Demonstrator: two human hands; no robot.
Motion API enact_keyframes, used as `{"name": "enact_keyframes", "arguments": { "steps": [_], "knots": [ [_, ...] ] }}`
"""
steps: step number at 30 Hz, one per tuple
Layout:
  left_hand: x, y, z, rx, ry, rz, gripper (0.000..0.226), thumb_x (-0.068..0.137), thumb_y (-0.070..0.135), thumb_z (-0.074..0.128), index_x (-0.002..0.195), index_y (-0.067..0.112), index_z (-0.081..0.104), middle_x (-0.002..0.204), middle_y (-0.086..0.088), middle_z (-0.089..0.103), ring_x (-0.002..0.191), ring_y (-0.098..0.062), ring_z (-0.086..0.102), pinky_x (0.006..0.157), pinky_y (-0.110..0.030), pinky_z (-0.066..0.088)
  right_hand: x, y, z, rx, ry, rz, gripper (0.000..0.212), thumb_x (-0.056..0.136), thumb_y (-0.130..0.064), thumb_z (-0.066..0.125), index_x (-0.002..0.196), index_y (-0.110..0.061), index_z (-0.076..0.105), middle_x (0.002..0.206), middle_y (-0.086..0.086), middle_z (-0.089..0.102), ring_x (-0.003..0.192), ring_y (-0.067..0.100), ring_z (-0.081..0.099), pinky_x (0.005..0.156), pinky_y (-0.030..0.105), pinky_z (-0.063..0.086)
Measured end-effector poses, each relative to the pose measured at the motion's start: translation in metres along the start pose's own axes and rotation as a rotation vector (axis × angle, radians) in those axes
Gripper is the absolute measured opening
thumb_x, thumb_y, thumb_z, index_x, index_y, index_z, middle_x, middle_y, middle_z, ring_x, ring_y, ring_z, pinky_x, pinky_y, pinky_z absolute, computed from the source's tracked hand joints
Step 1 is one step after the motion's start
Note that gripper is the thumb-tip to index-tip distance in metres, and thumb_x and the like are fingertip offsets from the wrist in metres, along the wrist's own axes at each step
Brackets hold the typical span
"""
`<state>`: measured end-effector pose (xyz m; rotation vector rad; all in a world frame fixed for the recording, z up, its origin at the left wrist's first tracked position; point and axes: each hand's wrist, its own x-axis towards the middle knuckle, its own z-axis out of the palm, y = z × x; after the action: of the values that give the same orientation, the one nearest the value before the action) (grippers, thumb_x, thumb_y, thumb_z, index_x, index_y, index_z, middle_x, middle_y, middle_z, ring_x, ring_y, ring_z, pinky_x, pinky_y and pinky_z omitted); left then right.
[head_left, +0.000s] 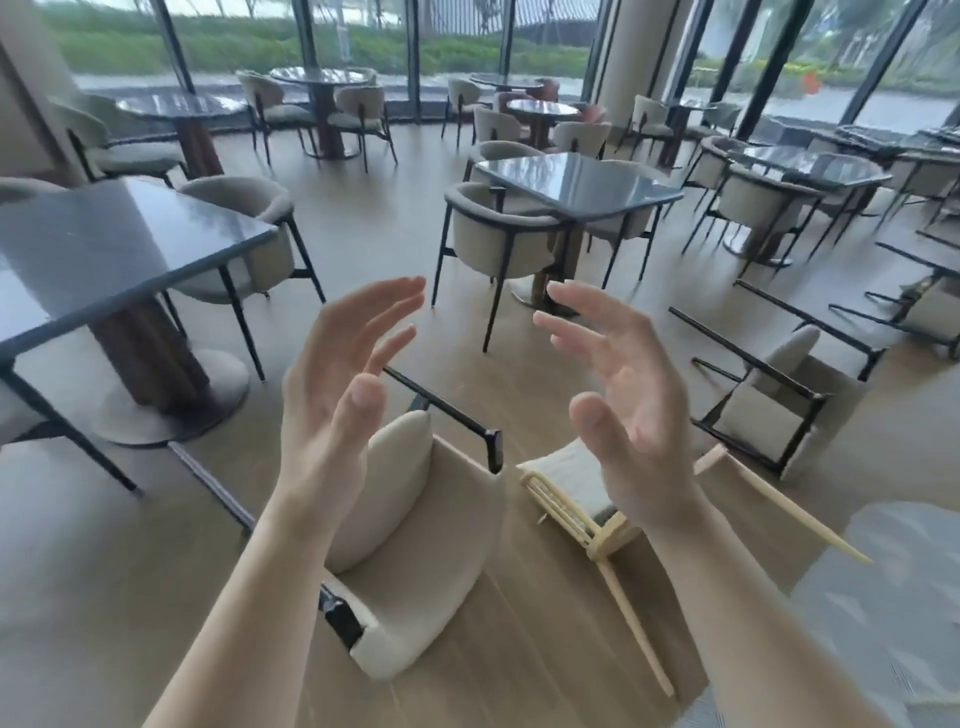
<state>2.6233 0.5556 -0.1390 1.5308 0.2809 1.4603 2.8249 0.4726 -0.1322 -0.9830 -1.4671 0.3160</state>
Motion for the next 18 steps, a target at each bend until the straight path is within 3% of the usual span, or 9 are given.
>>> {"name": "enact_keyframes", "arguments": {
  "steps": [8, 14, 18],
  "knots": [
    [-0.026, -0.032, 0.075, 0.289, 0.299, 0.019, 0.066, 0.090, 0.076, 0.061, 0.139, 0.032, 0.062, 0.147, -0.003, 0.063, 0.144, -0.037, 0.052, 0.117, -0.054, 0.042, 0.041, 0.092, -0.059, 0.303, -0.219, -0.036, 0.084, 0.094, -0.071, 0.061, 0.146, -0.007, 0.050, 0.149, 0.010, 0.059, 0.131, 0.029, 0.066, 0.110, 0.056, 0.052],
    [-0.041, -0.027, 0.103, 0.442, 0.491, -0.018, 0.062, 0.093, 0.073, 0.060, 0.140, 0.031, 0.060, 0.147, -0.001, 0.062, 0.144, -0.035, 0.052, 0.116, -0.050, 0.042, 0.064, 0.116, -0.040, 0.524, -0.403, -0.023, 0.067, 0.095, -0.067, 0.065, 0.145, -0.024, 0.052, 0.150, 0.012, 0.059, 0.132, 0.031, 0.066, 0.110, 0.049, 0.052],
    [-0.038, -0.044, 0.094, 0.473, 0.553, -0.027, 0.066, 0.094, 0.072, 0.059, 0.141, 0.024, 0.057, 0.148, -0.006, 0.061, 0.145, -0.039, 0.051, 0.117, -0.051, 0.041, 0.073, 0.140, -0.019, 0.617, -0.440, 0.004, 0.065, 0.095, -0.064, 0.067, 0.144, -0.024, 0.051, 0.149, 0.014, 0.058, 0.132, 0.034, 0.065, 0.111, 0.047, 0.050]
  ]
}}
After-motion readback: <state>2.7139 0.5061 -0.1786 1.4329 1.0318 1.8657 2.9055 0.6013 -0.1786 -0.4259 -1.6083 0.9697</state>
